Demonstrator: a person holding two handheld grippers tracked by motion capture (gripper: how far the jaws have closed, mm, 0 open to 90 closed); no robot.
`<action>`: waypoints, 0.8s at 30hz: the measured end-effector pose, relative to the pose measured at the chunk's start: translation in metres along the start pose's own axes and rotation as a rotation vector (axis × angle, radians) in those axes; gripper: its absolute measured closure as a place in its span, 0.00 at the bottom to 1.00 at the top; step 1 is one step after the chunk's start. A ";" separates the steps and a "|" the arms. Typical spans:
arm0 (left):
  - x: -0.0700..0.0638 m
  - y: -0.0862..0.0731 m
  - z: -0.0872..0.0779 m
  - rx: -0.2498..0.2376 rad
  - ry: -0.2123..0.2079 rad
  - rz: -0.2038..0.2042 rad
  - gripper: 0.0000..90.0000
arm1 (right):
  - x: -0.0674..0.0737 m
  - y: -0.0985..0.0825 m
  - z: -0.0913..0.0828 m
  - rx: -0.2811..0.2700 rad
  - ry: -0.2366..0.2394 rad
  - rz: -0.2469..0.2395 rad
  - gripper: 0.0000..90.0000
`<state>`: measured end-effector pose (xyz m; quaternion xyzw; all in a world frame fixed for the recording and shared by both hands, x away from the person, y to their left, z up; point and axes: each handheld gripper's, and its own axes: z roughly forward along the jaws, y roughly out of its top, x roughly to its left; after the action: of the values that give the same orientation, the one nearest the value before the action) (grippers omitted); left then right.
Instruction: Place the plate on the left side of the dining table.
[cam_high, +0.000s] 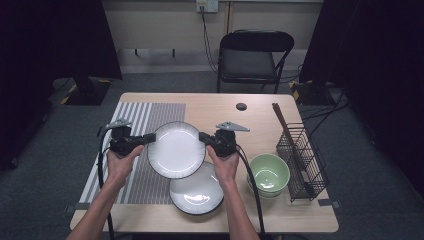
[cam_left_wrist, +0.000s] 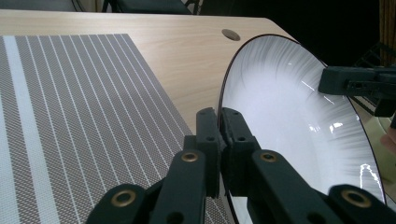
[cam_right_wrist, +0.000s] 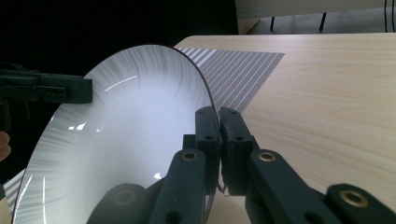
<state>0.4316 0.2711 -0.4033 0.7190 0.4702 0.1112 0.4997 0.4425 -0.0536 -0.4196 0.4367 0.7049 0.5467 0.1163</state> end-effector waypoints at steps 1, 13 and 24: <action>0.001 0.001 0.000 -0.001 0.000 -0.002 0.96 | 0.000 0.001 0.001 0.002 -0.001 -0.003 0.97; 0.012 0.010 -0.008 -0.027 0.016 -0.009 0.96 | 0.006 0.016 0.015 0.004 0.010 -0.018 0.97; 0.027 0.021 -0.014 -0.046 0.039 -0.024 0.96 | 0.010 0.034 0.032 0.017 0.025 -0.033 0.97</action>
<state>0.4498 0.2998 -0.3878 0.6993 0.4858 0.1301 0.5080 0.4738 -0.0238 -0.3993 0.4192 0.7179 0.5441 0.1128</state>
